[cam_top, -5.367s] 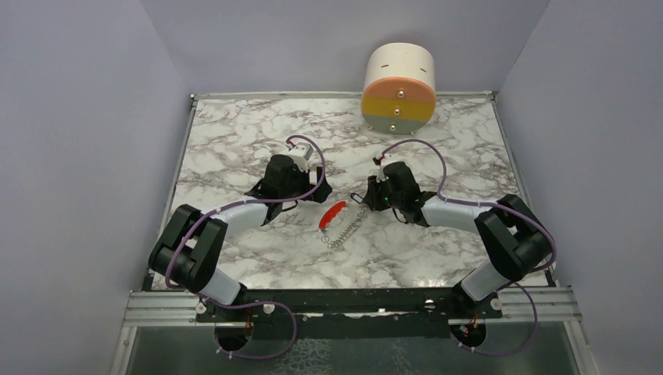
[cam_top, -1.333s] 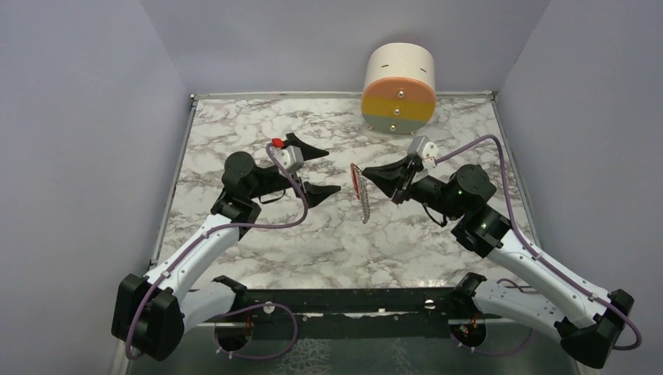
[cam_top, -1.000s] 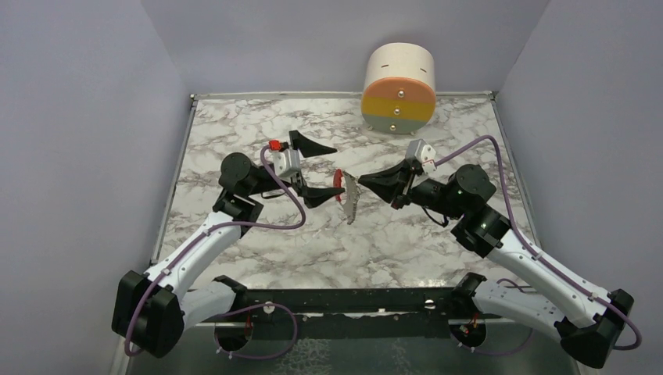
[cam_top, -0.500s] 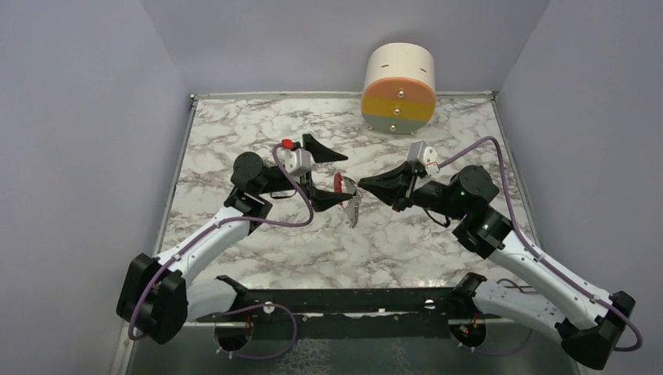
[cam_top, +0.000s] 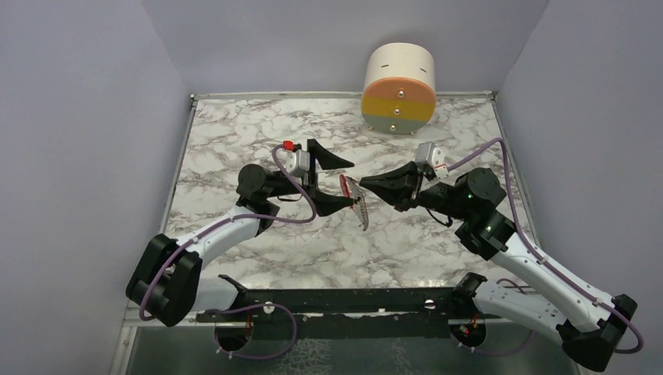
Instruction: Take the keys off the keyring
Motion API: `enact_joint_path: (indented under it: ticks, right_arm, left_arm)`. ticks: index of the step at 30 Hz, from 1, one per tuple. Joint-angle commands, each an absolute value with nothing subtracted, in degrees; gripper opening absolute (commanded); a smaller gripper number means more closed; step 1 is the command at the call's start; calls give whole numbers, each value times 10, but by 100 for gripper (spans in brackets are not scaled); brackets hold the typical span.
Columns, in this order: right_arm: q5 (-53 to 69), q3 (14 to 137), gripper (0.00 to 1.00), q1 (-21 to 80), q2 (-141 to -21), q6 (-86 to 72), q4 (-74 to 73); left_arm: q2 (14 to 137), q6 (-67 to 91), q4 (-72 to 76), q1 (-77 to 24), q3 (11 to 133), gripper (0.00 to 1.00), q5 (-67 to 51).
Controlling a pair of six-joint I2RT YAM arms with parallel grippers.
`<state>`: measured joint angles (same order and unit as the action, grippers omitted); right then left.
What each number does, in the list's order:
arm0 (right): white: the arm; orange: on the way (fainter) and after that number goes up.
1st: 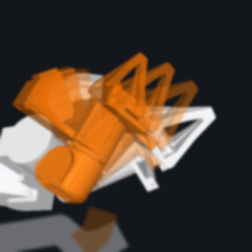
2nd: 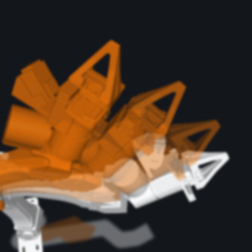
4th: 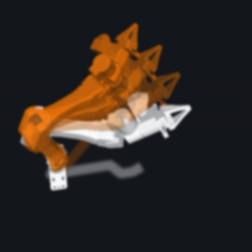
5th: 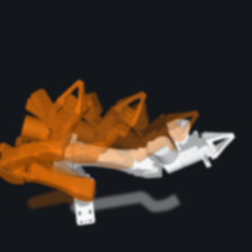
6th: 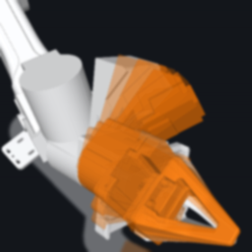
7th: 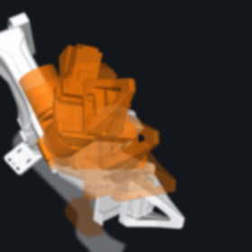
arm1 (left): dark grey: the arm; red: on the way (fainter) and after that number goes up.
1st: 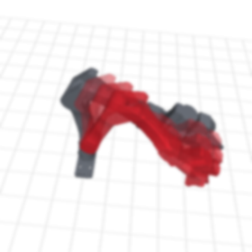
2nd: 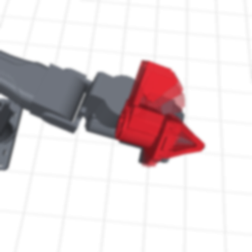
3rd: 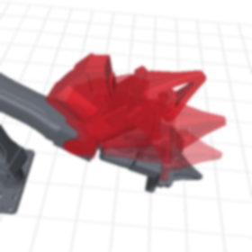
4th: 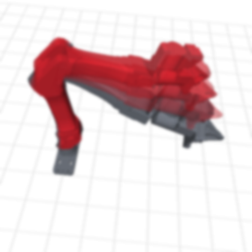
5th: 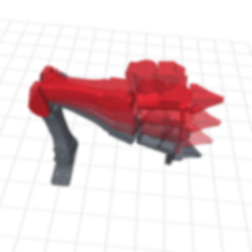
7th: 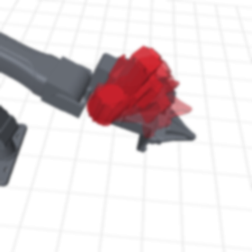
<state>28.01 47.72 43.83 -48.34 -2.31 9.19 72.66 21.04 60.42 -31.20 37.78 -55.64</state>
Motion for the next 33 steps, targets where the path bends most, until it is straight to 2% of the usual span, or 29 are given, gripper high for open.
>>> enact_joint_path:
  ticks: [1, 5, 9, 14, 17, 24, 28, 33]
  right_arm:
    - [289, 484, 1, 442, -479, -32, 129]
    - [294, 484, 1, 442, -476, -34, 134]
    - [301, 487, 1, 442, -477, -35, 134]
    - [298, 489, 1, 442, -475, -33, 126]
    - [295, 489, 1, 442, -475, -32, 124]
    - [287, 489, 1, 442, -475, -27, 119]
    - [286, 490, 1, 442, -479, -26, 122]
    - [289, 495, 1, 442, -479, -29, 126]
  left_arm:
    - [756, 341, 826, -314, 367, 99, -555]
    - [818, 476, 1002, -314, 387, 99, -606]
    - [846, 524, 1002, -315, 411, 99, -606]
    - [843, 523, 935, -315, 454, 99, -647]
    - [819, 474, 895, -315, 442, 99, -631]
    - [710, 228, 584, -315, 406, 99, -524]
    - [685, 173, 480, -315, 415, 93, -501]
    - [696, 165, 449, -315, 415, 86, -507]
